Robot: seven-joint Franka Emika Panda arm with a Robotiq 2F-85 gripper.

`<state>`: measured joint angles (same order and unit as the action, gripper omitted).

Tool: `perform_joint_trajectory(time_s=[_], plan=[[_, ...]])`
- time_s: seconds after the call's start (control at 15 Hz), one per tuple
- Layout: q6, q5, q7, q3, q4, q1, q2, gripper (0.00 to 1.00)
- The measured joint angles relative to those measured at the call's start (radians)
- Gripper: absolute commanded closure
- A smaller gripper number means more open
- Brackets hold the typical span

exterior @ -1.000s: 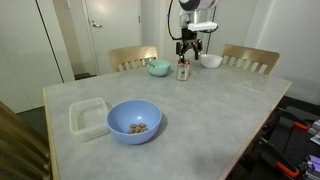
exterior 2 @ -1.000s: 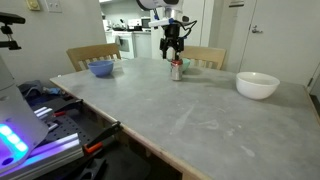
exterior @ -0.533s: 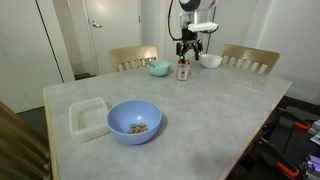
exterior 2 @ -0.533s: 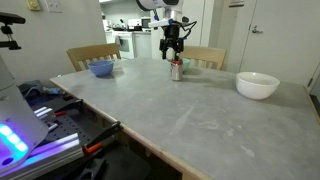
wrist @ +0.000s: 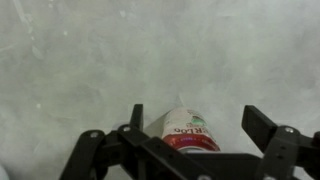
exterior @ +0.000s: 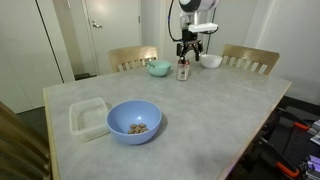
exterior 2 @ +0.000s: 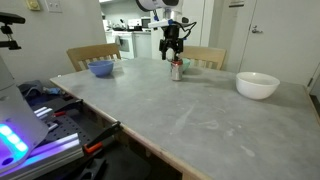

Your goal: Pick up the can from the table and move it to the right.

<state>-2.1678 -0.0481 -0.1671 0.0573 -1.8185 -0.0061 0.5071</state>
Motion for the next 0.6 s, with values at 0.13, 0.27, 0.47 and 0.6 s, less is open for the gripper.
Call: perform_joint_trajectory(time_s=[0.13, 0.27, 0.47, 0.6], plan=[[0.000, 0.000, 0.000, 0.000, -0.001, 0.000, 0.000, 0.00], [0.000, 0.001, 0.000, 0.000, -0.003, 0.000, 0.000, 0.00], [-0.005, 0.001, 0.000, 0.000, -0.004, 0.000, 0.000, 0.00], [-0.026, 0.003, -0.001, 0.000, -0.005, -0.002, 0.000, 0.00]])
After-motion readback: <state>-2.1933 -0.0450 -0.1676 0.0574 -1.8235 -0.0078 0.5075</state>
